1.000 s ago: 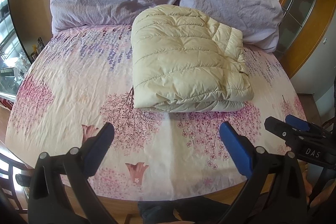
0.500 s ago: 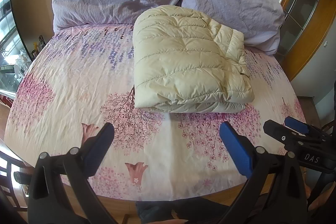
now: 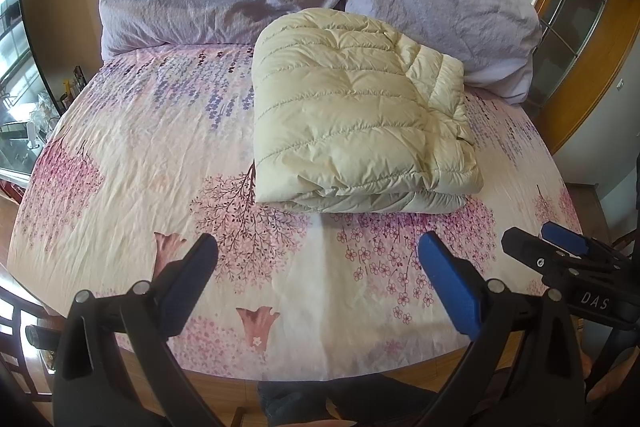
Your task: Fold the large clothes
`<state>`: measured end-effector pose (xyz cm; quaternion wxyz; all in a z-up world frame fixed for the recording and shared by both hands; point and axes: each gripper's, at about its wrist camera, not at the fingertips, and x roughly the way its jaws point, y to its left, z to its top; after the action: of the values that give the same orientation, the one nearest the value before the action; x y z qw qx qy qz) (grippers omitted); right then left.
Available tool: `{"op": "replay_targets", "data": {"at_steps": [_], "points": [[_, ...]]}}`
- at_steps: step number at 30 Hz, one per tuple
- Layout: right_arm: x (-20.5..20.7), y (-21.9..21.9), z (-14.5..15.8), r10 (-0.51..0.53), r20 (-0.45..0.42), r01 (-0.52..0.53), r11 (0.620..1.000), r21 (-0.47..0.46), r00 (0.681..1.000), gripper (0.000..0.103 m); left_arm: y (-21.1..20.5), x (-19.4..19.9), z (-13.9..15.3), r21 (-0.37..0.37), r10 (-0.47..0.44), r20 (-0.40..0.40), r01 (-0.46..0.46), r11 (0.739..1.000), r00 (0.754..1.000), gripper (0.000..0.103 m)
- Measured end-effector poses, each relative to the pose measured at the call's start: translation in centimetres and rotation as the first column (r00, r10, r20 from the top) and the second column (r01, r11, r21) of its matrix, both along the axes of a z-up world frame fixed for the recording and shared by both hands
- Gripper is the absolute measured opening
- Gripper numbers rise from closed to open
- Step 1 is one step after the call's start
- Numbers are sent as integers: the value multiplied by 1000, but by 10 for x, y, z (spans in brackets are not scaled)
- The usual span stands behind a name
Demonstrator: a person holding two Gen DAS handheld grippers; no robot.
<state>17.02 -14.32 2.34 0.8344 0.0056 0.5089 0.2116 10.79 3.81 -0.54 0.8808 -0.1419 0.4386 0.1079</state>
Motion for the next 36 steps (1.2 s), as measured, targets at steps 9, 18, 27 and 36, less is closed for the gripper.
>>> {"op": "replay_targets", "data": {"at_steps": [9, 18, 27, 36], "points": [[-1, -1, 0, 14, 2, -14, 1000, 5, 1000, 100, -1, -2, 0, -2, 8, 2, -8, 1000, 1000, 100], [-2, -1, 0, 14, 1, -14, 1000, 5, 1000, 100, -2, -2, 0, -1, 9, 2, -9, 1000, 1000, 100], [-2, -1, 0, 14, 2, -14, 1000, 5, 1000, 100, -1, -2, 3, -12, 2, 6, -2, 1000, 1000, 100], [-3, -1, 1, 15, 2, -15, 1000, 5, 1000, 100, -3, -2, 4, -9, 2, 7, -2, 1000, 1000, 100]]}}
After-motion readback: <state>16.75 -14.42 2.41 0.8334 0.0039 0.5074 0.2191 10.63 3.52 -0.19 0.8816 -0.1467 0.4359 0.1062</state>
